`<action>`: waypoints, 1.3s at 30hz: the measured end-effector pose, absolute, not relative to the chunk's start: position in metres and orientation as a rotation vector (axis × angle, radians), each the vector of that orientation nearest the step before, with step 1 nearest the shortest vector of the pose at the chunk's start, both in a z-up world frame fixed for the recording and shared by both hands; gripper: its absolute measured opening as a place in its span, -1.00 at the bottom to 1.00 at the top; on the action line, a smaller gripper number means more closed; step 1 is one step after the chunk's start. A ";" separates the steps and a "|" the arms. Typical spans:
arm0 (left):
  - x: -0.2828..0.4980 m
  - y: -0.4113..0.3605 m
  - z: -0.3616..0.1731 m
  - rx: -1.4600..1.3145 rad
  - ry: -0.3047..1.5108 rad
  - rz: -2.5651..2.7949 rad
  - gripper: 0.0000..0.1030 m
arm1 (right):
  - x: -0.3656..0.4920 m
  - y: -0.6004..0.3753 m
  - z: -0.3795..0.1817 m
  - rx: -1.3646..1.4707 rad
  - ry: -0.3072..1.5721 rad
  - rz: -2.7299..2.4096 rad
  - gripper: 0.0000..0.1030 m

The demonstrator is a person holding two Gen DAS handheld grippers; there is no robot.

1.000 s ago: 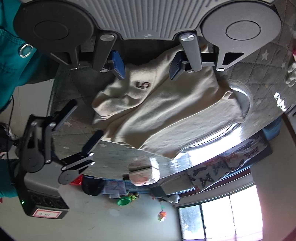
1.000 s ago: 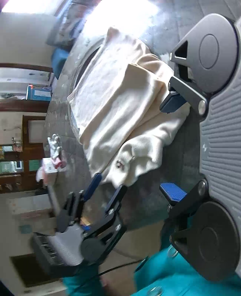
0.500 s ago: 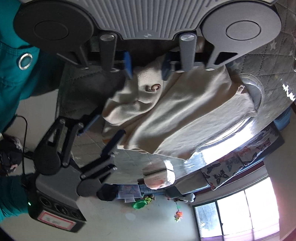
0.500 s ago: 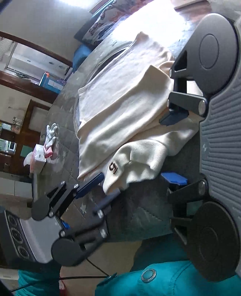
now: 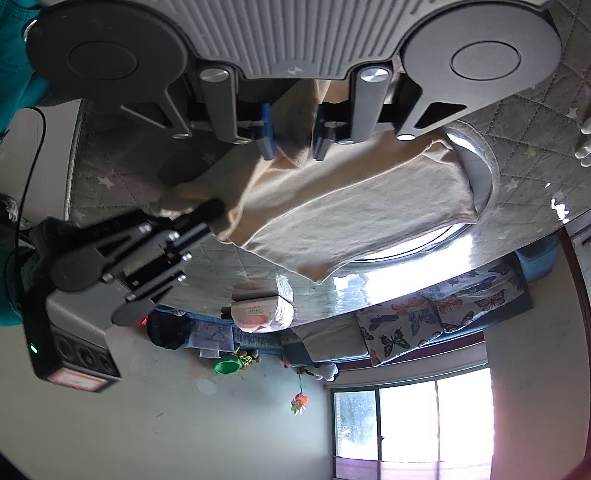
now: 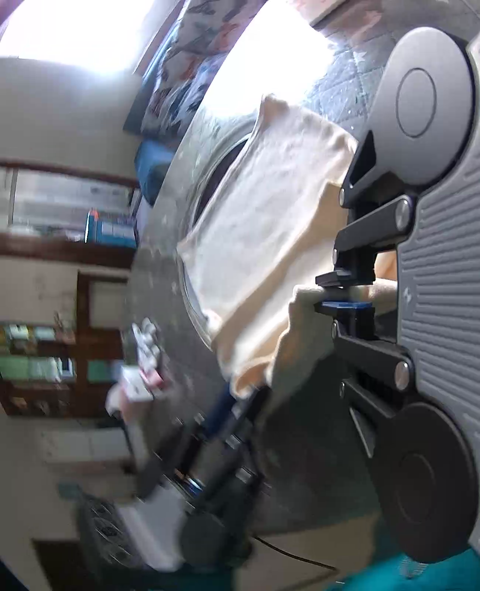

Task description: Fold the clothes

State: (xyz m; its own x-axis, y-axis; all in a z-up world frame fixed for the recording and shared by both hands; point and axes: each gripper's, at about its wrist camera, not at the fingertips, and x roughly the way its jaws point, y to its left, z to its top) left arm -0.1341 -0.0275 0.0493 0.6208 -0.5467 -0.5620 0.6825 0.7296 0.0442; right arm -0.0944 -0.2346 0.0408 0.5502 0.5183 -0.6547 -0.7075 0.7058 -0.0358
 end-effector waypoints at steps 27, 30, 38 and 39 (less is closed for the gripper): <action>-0.169 -0.022 0.045 0.330 0.518 -0.672 -0.84 | -0.129 -0.238 0.042 -0.298 0.608 0.803 -0.85; -0.185 -0.019 0.054 0.287 0.511 -0.676 -0.85 | -0.147 -0.241 0.052 -0.311 0.588 0.827 -0.85; -0.247 -0.015 0.091 0.267 0.508 -0.734 -0.84 | -0.210 -0.253 0.089 -0.285 0.599 0.900 -0.85; -0.249 -0.015 0.096 0.257 0.505 -0.733 -0.85 | -0.213 -0.254 0.093 -0.279 0.601 0.903 -0.85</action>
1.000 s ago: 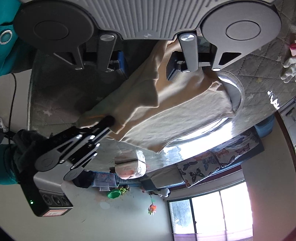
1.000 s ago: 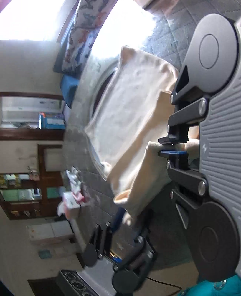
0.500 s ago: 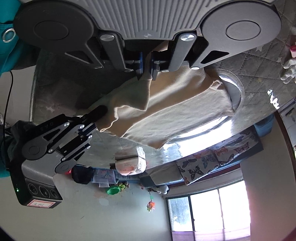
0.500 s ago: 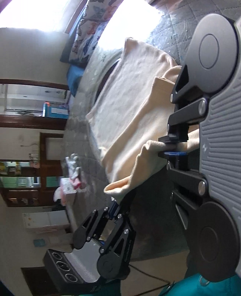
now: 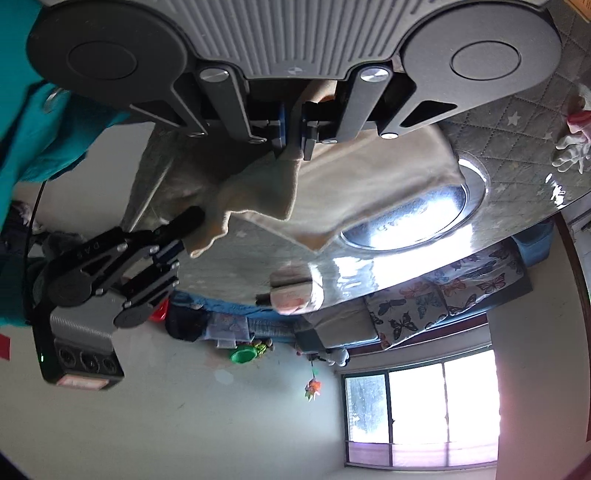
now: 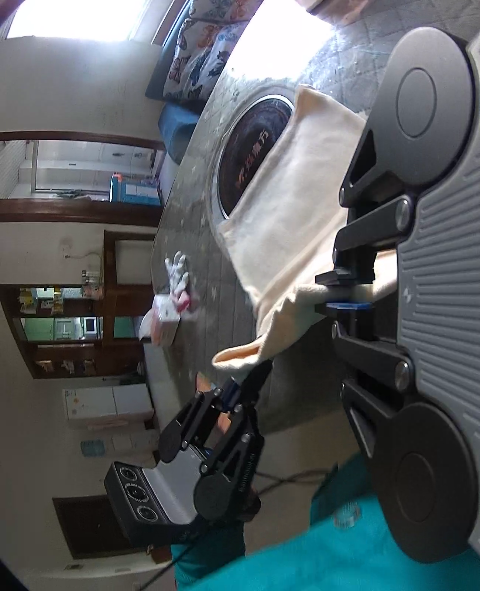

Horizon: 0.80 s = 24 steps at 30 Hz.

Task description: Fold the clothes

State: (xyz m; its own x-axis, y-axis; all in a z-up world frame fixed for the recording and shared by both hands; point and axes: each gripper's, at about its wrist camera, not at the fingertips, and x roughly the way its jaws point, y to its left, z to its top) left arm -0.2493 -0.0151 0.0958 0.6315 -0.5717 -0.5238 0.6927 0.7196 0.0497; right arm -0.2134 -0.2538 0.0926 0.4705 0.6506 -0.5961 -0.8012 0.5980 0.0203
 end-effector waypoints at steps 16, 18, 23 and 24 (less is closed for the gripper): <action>-0.132 -0.034 0.114 0.258 0.512 -0.667 -0.84 | -0.106 -0.257 0.124 -0.215 0.601 0.774 -0.86; -0.108 -0.036 0.108 0.257 0.537 -0.651 -0.84 | -0.089 -0.255 0.123 -0.223 0.605 0.758 -0.86; -0.050 -0.042 0.078 0.228 0.622 -0.589 -0.84 | -0.033 -0.243 0.099 -0.217 0.670 0.707 -0.86; -0.040 -0.042 0.069 0.216 0.645 -0.577 -0.84 | -0.023 -0.239 0.088 -0.211 0.691 0.690 -0.86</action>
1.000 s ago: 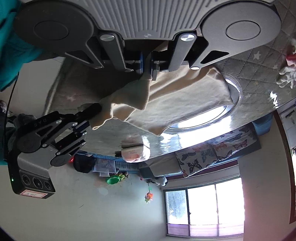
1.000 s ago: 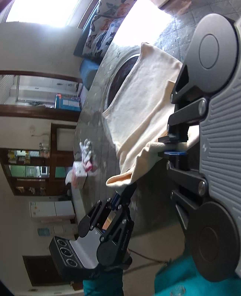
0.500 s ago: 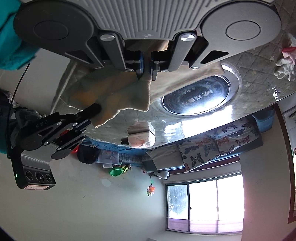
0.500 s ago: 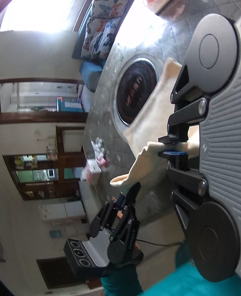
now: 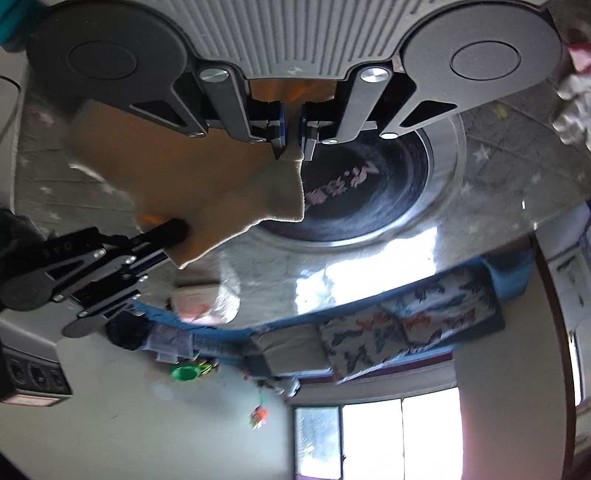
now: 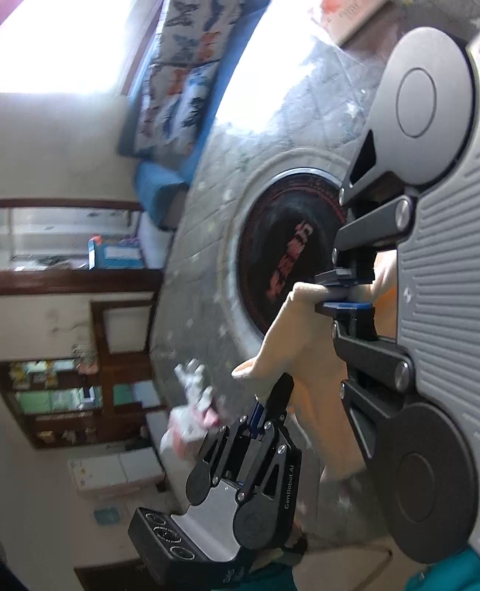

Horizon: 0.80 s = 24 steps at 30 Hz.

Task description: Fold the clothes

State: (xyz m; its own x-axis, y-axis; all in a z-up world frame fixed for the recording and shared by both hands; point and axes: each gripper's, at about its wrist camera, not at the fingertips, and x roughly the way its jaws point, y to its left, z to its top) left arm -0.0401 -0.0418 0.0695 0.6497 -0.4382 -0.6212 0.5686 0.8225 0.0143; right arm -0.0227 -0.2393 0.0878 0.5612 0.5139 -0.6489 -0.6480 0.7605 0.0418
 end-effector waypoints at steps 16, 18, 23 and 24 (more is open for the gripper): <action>-0.010 -0.023 0.039 0.117 0.726 -0.374 -0.56 | 0.000 -0.250 0.022 -0.081 0.709 0.495 -0.67; -0.017 -0.022 0.045 0.101 0.709 -0.378 -0.56 | -0.005 -0.254 0.029 -0.088 0.673 0.490 -0.63; -0.040 -0.035 0.061 0.079 0.683 -0.434 -0.49 | -0.024 -0.262 0.056 -0.085 0.560 0.455 0.07; -0.047 -0.037 0.063 0.077 0.680 -0.449 -0.37 | -0.029 -0.263 0.059 -0.074 0.534 0.453 0.31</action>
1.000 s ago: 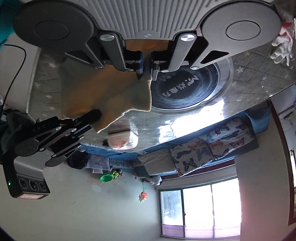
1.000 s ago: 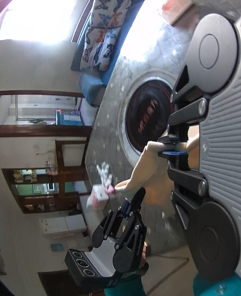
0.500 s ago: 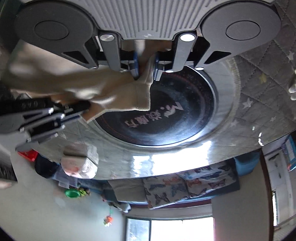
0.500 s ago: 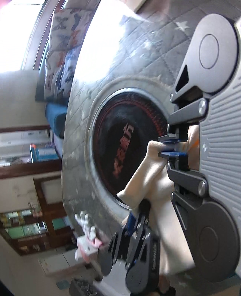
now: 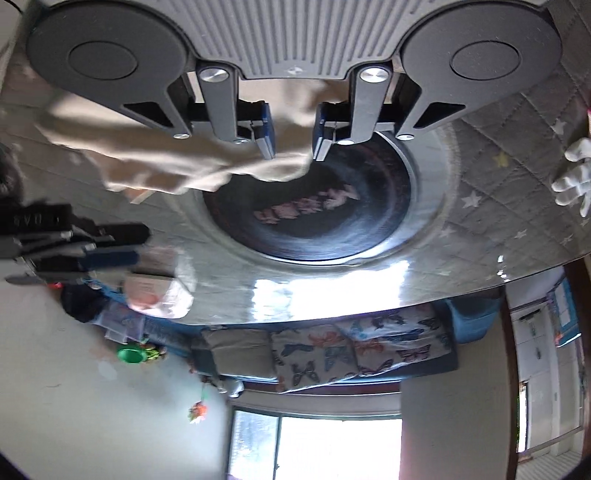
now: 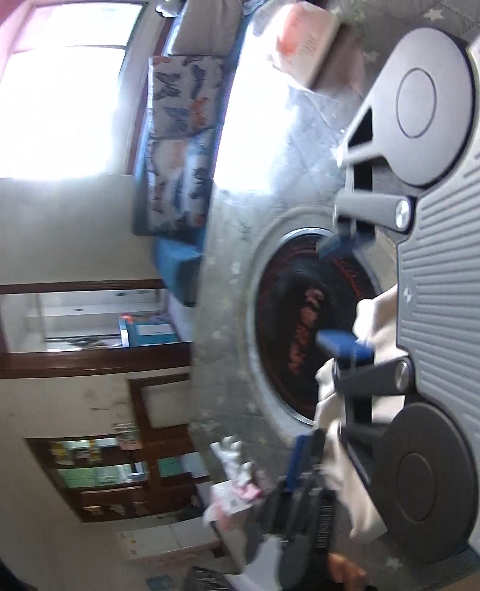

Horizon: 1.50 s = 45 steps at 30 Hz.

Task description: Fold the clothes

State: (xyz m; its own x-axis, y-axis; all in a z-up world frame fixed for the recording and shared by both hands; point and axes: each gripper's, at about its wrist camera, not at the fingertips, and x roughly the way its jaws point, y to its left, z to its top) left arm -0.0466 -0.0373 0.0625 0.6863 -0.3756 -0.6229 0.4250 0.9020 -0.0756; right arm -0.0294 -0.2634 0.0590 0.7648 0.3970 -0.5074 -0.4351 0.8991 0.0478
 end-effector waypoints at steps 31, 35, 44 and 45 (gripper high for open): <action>-0.081 -0.030 0.039 -0.019 0.756 -0.471 -0.11 | 0.008 -0.246 -0.003 -0.194 0.798 0.325 1.00; -0.080 -0.026 0.043 -0.045 0.758 -0.479 -0.07 | 0.013 -0.255 0.001 -0.188 0.793 0.252 1.00; -0.072 0.001 0.057 -0.088 0.708 -0.355 -0.03 | 0.006 -0.246 0.017 -0.211 0.719 0.239 1.00; -0.069 0.004 0.055 -0.091 0.723 -0.340 -0.12 | 0.005 -0.243 0.019 -0.208 0.717 0.251 1.00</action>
